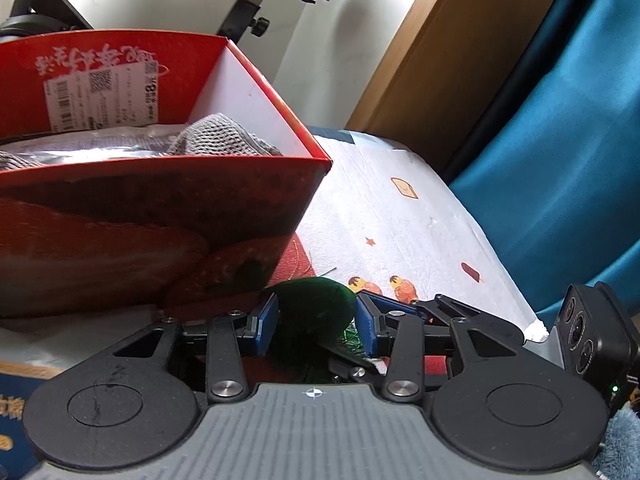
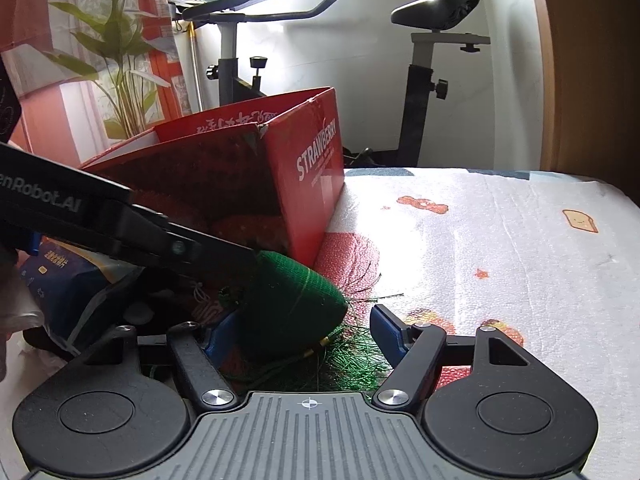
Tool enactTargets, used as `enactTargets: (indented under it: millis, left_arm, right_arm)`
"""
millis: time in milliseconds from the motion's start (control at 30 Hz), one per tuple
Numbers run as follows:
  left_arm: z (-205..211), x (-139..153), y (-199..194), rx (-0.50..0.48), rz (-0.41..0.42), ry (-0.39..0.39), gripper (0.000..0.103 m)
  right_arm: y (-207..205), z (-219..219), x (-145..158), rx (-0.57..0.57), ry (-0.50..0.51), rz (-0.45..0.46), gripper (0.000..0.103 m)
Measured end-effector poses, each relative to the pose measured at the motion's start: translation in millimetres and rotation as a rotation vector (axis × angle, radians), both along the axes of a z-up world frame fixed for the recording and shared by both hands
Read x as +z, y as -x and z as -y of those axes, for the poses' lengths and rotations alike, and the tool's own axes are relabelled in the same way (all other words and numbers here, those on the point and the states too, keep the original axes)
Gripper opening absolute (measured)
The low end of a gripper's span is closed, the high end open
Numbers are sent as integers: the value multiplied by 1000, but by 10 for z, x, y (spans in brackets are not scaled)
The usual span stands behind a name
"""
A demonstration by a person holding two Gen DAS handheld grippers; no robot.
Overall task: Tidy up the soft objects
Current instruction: 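Close the left gripper on the green fuzzy object, then lift the green object with the left gripper and carry it over the box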
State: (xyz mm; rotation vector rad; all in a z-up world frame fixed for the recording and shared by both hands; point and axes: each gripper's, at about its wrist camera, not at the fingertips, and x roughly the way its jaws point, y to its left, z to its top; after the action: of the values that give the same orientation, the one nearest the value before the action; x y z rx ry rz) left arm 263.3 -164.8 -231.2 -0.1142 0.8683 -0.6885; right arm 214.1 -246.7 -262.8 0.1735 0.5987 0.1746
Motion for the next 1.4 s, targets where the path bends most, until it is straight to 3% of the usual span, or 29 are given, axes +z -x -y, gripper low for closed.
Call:
enactTargets:
  millis: [167, 267, 367, 433, 633, 1167, 1400]
  left_arm:
    - [47, -95, -49, -14, -8, 16, 45]
    - [61, -131, -71, -31, -17, 38, 44]
    - [103, -131, -31, -40, 3, 14, 32]
    - [98, -145, -27, -36, 6, 6, 32]
    - [25, 38, 64, -33, 1, 24, 32]
    - [-561, 1124, 460, 29, 96, 284, 32]
    - [-766, 1473, 415, 62, 150, 306, 32]
  right_arm:
    - [-10, -13, -16, 27, 8, 1, 66]
    - [-22, -29, -29, 49, 11, -6, 55]
    - [-18, -41, -21, 57, 17, 0, 52]
    - [0, -34, -18, 53, 7, 6, 49]
    - [168, -104, 121, 44, 27, 72, 48]
    - [437, -436, 1605, 136, 141, 249, 48]
    - [211, -707, 2030, 191, 195, 273, 48]
